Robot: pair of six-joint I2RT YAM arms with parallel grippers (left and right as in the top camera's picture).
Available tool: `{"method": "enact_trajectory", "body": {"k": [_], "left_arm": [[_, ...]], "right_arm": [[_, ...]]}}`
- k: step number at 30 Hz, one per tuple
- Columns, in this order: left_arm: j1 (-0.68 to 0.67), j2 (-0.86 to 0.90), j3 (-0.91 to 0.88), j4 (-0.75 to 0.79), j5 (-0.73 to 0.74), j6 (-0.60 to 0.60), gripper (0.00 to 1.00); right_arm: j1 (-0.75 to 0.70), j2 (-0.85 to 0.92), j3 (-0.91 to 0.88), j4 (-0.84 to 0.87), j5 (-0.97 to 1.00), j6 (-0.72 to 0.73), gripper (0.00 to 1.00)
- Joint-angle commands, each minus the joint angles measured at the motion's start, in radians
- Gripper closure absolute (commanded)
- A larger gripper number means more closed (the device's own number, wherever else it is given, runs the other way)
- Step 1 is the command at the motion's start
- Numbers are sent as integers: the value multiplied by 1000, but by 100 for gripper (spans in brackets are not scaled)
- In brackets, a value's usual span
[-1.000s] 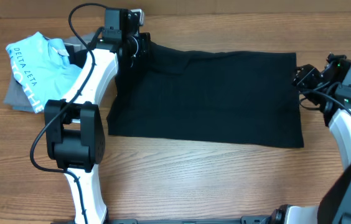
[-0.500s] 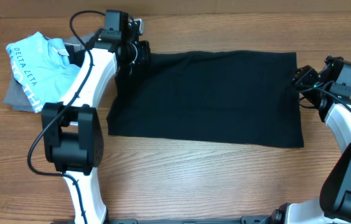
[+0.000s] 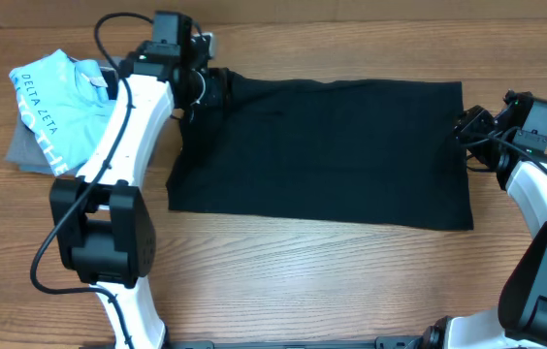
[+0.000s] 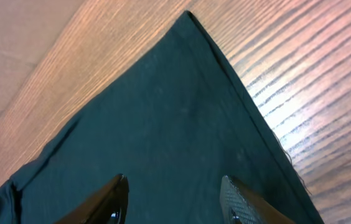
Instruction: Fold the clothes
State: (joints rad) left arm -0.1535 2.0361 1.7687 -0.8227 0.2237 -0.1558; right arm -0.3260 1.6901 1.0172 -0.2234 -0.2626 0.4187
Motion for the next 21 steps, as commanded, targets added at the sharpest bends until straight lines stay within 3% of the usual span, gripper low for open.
{"method": "enact_trajectory", "body": {"k": [1, 11, 16, 21], "left_arm": [[-39, 57, -14, 27, -119, 72, 49], [-65, 176, -14, 175, -177, 116, 45], [-65, 180, -14, 196, -183, 147, 47], [-65, 182, -14, 222, -183, 198, 56]], "right_arm": [[0, 8, 16, -3, -1, 5, 48], [0, 8, 16, -38, 0, 5, 48], [0, 8, 16, -42, 0, 5, 48], [0, 8, 16, -44, 0, 5, 48]]}}
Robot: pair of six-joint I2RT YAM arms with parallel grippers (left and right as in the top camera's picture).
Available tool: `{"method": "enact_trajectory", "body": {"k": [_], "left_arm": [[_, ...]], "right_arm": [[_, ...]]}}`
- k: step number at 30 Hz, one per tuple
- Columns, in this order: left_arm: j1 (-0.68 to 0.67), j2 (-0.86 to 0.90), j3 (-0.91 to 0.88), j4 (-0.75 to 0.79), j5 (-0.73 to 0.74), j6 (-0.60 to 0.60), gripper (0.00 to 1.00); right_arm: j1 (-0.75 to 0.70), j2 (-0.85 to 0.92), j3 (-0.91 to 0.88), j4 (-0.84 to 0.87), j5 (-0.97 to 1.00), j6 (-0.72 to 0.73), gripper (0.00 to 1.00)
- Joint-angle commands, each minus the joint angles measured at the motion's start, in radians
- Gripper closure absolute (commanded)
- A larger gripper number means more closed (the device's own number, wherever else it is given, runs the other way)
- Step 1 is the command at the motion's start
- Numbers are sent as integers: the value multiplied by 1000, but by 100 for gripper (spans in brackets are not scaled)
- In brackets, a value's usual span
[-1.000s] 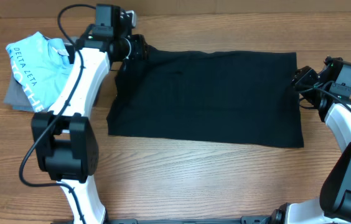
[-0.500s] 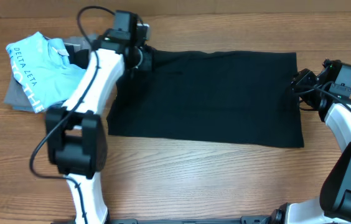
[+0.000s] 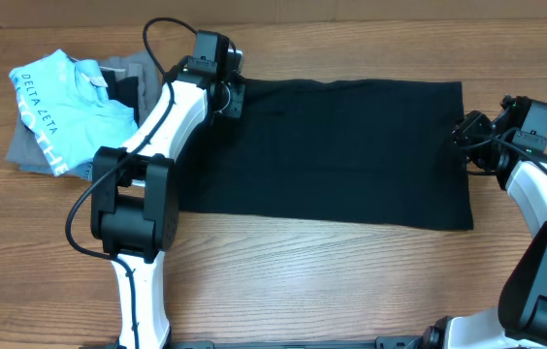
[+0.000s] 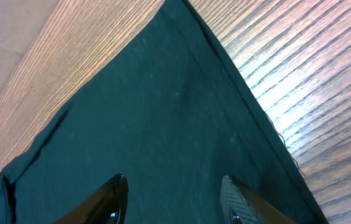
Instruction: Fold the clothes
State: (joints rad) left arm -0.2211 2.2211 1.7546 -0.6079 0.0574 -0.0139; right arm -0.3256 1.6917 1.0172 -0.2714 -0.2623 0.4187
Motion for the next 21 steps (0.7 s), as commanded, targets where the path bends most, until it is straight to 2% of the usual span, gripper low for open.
{"method": "enact_trajectory", "body": {"k": [1, 4, 9, 16, 19, 21], "left_arm": [[2, -2, 0, 8, -16, 56, 58], [3, 16, 0, 7, -3, 56, 65], [3, 43, 0, 4, 151, 55, 95], [26, -30, 80, -44, 172, -46, 96], [47, -68, 122, -68, 173, -71, 96], [63, -98, 142, -76, 175, -90, 96]], "right_arm": [[-1, 6, 16, 3, -1, 5, 48], [-1, 6, 16, 1, -1, 5, 48], [-1, 6, 16, 2, -1, 5, 48], [-1, 6, 16, 89, -1, 5, 49], [-1, 6, 16, 119, -1, 5, 56], [-1, 7, 16, 132, -1, 5, 56]]}}
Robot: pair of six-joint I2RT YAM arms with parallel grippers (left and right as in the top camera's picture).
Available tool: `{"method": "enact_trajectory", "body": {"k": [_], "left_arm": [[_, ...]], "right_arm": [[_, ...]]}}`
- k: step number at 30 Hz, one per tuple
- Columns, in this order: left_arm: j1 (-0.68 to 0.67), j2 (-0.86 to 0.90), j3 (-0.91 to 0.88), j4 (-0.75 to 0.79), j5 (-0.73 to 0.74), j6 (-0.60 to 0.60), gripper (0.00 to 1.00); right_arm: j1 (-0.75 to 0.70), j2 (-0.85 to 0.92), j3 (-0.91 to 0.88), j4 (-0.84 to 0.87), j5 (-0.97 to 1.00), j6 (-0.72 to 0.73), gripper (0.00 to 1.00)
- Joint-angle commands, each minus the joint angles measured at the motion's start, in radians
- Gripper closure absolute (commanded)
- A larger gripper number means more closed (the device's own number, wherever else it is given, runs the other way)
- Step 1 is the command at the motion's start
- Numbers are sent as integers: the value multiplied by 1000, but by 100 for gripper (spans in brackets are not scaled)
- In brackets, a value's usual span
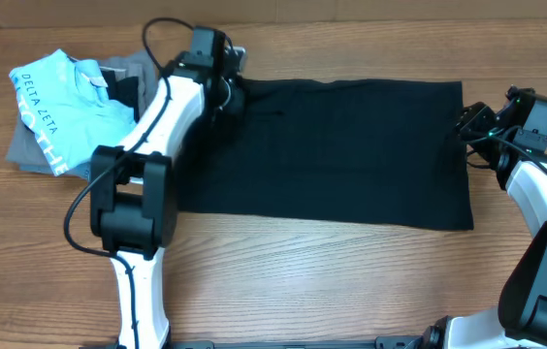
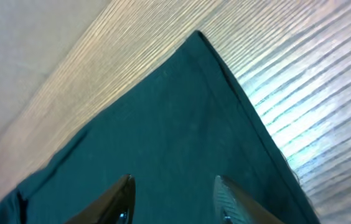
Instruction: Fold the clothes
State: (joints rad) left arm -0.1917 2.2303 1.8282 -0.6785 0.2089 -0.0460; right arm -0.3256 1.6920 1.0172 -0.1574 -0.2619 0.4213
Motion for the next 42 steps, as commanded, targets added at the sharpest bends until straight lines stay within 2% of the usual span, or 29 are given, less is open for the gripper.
{"method": "enact_trajectory", "body": {"k": [1, 6, 10, 18, 21, 24, 32, 42], "left_arm": [[42, -121, 75, -6, 30, -64, 96], [69, -194, 84, -6, 80, -82, 96], [69, -215, 84, -14, 80, -82, 96], [67, -215, 84, -78, 80, -81, 94], [67, -215, 84, -97, 80, -82, 91], [67, -215, 84, -126, 80, -81, 84], [62, -214, 80, -175, 80, -81, 73], [52, -214, 78, -257, 72, -80, 71]], "right_arm": [[-1, 9, 16, 27, -1, 2, 56], [-1, 36, 18, 102, -1, 2, 56], [-1, 88, 69, 118, 0, -6, 51], [5, 263, 341, -63, -26, -35, 44], [11, 327, 433, -111, -31, -36, 44], [13, 426, 531, -139, -106, -36, 45], [60, 552, 556, -8, -121, -52, 49], [103, 636, 556, 85, -25, -86, 48]]}}
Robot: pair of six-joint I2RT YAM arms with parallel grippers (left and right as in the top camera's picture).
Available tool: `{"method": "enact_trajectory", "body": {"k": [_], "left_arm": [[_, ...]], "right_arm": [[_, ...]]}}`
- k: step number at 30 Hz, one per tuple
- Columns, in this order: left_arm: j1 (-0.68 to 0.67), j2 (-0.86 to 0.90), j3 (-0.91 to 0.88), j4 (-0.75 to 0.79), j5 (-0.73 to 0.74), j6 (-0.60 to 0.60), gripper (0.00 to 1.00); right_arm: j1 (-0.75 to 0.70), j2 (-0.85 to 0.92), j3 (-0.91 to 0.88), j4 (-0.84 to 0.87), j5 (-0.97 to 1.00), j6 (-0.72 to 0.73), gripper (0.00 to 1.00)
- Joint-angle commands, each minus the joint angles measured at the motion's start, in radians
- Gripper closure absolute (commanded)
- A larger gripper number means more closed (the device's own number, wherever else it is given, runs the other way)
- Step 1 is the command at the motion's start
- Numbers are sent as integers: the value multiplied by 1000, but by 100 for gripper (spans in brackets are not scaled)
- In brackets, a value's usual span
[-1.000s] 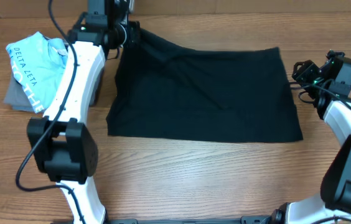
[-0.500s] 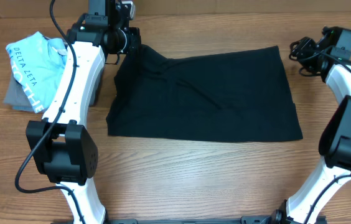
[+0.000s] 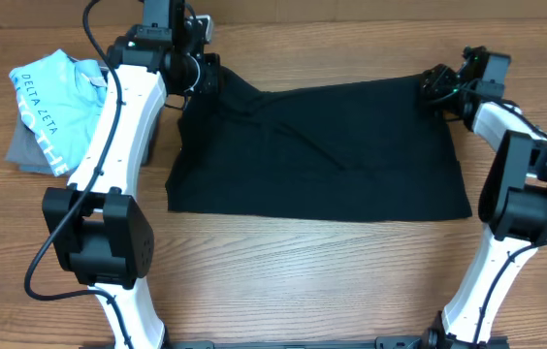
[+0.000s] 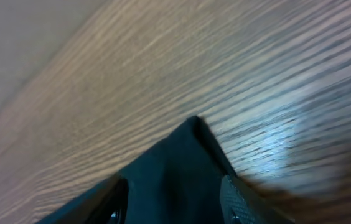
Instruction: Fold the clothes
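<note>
A black cloth (image 3: 332, 155) lies spread across the wooden table (image 3: 303, 281), with diagonal creases running over its middle. My left gripper (image 3: 204, 79) is at the far left corner, which bunches up to it, so it appears shut on the cloth. My right gripper (image 3: 435, 89) is at the far right corner. In the right wrist view the gripper (image 4: 174, 200) has its fingers (image 4: 114, 202) wide apart, with the cloth's pointed corner (image 4: 191, 134) lying between them. The view is blurred.
A folded light blue shirt (image 3: 55, 102) with white lettering sits on a grey garment (image 3: 26, 150) at the far left. The left arm (image 3: 118, 136) runs along the cloth's left side. The right arm (image 3: 521, 165) stands by the right edge.
My right gripper has gone from the cloth's right edge to its far right corner, which now sits further left. The left gripper has shifted left and back. Creases have appeared in the cloth.
At first the cloth lay flat, the left gripper at its far left corner and the right gripper open over the right edge. The left gripper then stood a little further right. Now both grippers are at the far corners and the cloth is creased.
</note>
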State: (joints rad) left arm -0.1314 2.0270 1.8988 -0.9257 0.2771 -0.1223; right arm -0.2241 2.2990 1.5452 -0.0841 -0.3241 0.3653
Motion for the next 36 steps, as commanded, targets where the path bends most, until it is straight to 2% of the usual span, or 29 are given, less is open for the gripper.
{"method": "enact_trajectory", "body": {"k": [1, 3, 7, 9, 12, 14, 17, 20, 23, 25, 29, 33, 36], "left_arm": [[-8, -11, 8, -12, 4, -4, 72], [-8, -11, 8, -13, 4, -4, 71], [-8, -11, 8, -13, 4, -4, 71], [-8, -11, 8, -17, 4, -5, 71], [-8, -11, 8, -31, 5, 7, 70], [-8, -12, 8, -53, 3, 45, 68], [2, -27, 12, -92, 0, 56, 65], [22, -65, 14, -122, -15, 55, 66], [36, -115, 14, -195, -65, 47, 63], [40, -134, 14, -275, -102, 43, 61], [40, -134, -3, -383, -140, 23, 57], [40, -134, -84, -389, -139, 9, 53], [40, -134, -166, -355, -135, -10, 52]], "right_arm": [[2, 32, 28, 10, 37, -33, 48], [4, 36, 28, 0, 37, -36, 51], [5, 36, 28, -32, 60, -56, 70], [1, 36, 28, -65, 84, -55, 75], [-32, 23, 28, -121, 50, -48, 71], [-74, -14, 28, -146, -76, -48, 61], [-137, -91, 28, -150, -273, -48, 51], [-194, -182, 28, -178, -432, -47, 46], [-242, -287, 28, -315, -463, -24, 46], [-274, -356, 28, -473, -448, -14, 48], [-295, -403, 28, -755, -326, 6, 58], [-277, -391, 17, -1051, -71, -9, 75], [-249, -388, -17, -1157, 56, -37, 83]]}}
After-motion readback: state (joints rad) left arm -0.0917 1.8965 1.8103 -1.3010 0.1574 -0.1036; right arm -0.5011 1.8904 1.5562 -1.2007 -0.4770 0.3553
